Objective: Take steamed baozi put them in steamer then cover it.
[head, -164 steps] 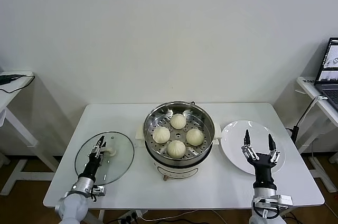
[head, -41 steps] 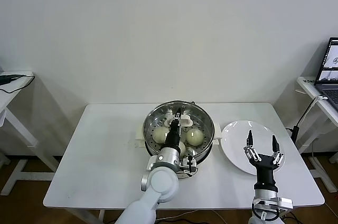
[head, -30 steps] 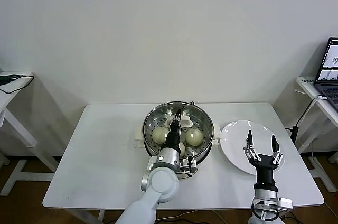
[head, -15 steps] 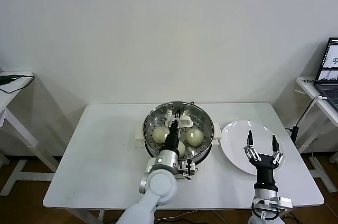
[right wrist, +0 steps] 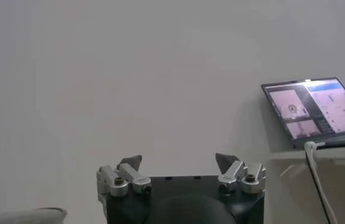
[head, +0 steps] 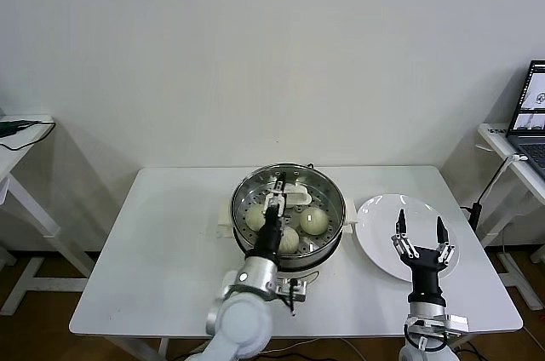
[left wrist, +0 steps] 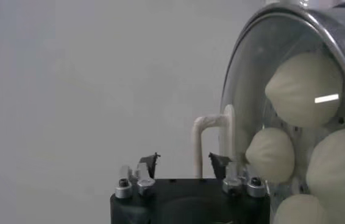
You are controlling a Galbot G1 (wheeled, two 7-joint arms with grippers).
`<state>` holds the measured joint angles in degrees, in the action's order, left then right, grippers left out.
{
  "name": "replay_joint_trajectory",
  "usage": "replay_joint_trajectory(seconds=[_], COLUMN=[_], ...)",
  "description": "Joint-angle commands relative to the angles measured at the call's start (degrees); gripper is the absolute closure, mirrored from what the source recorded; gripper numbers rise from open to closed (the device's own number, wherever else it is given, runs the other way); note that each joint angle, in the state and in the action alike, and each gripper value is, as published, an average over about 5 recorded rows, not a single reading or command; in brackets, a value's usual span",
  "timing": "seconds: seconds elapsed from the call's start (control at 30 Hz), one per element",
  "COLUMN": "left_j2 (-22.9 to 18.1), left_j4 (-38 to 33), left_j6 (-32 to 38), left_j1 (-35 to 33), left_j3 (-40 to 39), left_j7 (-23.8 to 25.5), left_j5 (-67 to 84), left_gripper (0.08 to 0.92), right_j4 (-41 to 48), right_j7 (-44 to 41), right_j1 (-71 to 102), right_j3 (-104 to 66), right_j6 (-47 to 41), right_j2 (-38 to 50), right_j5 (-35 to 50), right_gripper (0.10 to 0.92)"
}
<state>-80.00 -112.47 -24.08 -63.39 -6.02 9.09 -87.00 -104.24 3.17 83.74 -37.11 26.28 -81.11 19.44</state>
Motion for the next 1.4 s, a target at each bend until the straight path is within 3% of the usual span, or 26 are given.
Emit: replay_joint_trajectory(seconds=[0.03,0.13,0.3,0.5,0.67,1.4], left_j2=[6.52,7.09,5.94,1.93,0.67,-1.84], left_j4=[-18.48,-21.78,-22.44,-11.21,-7.09,-8.04], left_j6=[1.9,5.87,15.75,27.22,31.02,30.74], left_j1=[-14.19,-19.38,-24.55,-26.04,-27.77,-28.54], left_j3=[6.26,13.09,28.11,41.6,42.9,43.14], left_j7=[-8.57,-13.66,-19.28,-14.86,-12.07,-10.61], left_j5=[10.75,21.79,53.45,65.33,72.06,77.24], left_gripper=[0.202,0.181,0.177,0.177,0.177,0.177], right_j4=[0.66,-0.19,-3.85,-7.27,-9.0,-9.17], right_j7=[0.0,-0.2,-1.12,-2.5,-2.36,-3.31], right_j1=[-0.48,-0.47,0.56,1.41,1.58,1.47], right_j3=[0.22,0.4,0.24,-0.19,-0.21,0.77], right_j6=[-0.38,-1.95,-7.75,-11.74,-14.05,-16.55], right_j2=[0.38,0.66,1.34,1.98,2.27,2.25], right_j5=[0.04,-0.08,-0.24,-0.5,-0.94,-0.13], right_gripper=[0.203,0.203,0.203,0.203,0.203,0.203])
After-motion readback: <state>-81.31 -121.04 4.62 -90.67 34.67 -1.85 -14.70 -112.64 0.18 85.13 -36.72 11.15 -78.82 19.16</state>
